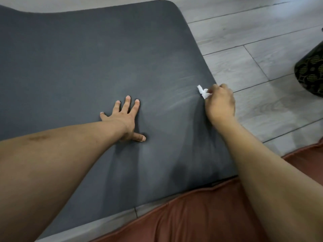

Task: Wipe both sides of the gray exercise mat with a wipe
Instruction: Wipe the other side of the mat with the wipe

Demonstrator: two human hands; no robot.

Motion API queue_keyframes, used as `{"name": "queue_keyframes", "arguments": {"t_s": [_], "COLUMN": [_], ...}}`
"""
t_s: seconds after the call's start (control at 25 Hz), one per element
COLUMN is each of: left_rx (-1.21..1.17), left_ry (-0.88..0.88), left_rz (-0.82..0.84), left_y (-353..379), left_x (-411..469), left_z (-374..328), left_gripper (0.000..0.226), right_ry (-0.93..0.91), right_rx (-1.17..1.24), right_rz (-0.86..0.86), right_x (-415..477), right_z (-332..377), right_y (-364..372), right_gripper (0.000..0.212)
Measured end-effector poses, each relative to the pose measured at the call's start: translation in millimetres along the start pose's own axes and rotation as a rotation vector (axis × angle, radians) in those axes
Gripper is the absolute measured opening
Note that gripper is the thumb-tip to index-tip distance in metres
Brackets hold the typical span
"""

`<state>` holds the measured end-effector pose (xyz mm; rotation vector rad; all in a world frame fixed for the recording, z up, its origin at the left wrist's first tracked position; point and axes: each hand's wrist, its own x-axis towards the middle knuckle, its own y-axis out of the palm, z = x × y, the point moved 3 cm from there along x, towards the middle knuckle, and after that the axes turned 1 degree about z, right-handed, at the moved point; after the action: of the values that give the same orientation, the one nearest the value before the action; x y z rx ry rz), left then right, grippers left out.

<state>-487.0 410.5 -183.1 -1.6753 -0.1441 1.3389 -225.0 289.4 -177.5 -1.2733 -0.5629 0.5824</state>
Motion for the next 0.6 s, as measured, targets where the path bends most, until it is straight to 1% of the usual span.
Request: {"name": "queue_keyframes", "arguments": {"t_s": [0.04, 0.08, 0.12, 0.16, 0.2, 0.24, 0.28, 0.32, 0.36, 0.4, 0.44, 0.48, 0.52, 0.56, 0.6], "left_rx": [0.001, 0.002, 0.003, 0.003, -0.003, -0.012, -0.014, -0.01, -0.008, -0.014, -0.021, -0.023, -0.023, -0.034, -0.049], "left_ry": [-0.001, -0.002, -0.002, -0.002, 0.002, 0.006, 0.008, 0.011, 0.013, 0.015, 0.014, 0.01, 0.006, 0.005, 0.003], "left_rz": [0.002, 0.006, 0.007, 0.005, 0.005, 0.001, -0.008, -0.017, -0.023, -0.027, -0.035, -0.04, -0.035, -0.028, -0.025], "left_y": [0, -1, -1, -1, -2, -2, -2, -1, 1, 3, 4, 4, 3, 2, 1], "left_x": [1, 1, 1, 1, -1, -2, -3, -3, -3, -4, -5, -5, -6, -6, -6], "left_z": [0, 0, 0, 0, -1, -1, -1, -1, 0, 0, 0, 0, -1, -3, -4], "left_gripper": [0.136, 0.136, 0.136, 0.136, 0.136, 0.135, 0.135, 0.134, 0.133, 0.131, 0.13, 0.13, 0.13, 0.13, 0.129], "right_ry": [0.078, 0.057, -0.015, -0.12, -0.283, -0.477, -0.634, -0.684, -0.608, -0.432, -0.208, -0.012, 0.089, 0.09, -0.004], "right_rx": [-0.005, 0.008, 0.04, 0.101, 0.147, 0.139, 0.091, 0.053, 0.032, -0.009, -0.022, -0.025, -0.018, -0.013, -0.011], "right_rz": [-0.011, -0.003, 0.045, 0.102, 0.174, 0.264, 0.319, 0.318, 0.266, 0.209, 0.117, 0.064, 0.031, 0.015, 0.048], "right_x": [1, -9, -29, -56, -85, -112, -124, -116, -93, -65, -38, -22, -21, -31, -50], "right_z": [-3, 14, 41, 71, 95, 109, 111, 98, 73, 44, 11, -16, -24, -11, 17], "right_y": [0, 1, 1, 5, 8, 12, 14, 9, 8, 3, -2, -8, -9, -6, -2], "right_gripper": [0.027, 0.026, 0.024, 0.021, 0.017, 0.014, 0.012, 0.011, 0.011, 0.015, 0.02, 0.024, 0.027, 0.027, 0.026]}}
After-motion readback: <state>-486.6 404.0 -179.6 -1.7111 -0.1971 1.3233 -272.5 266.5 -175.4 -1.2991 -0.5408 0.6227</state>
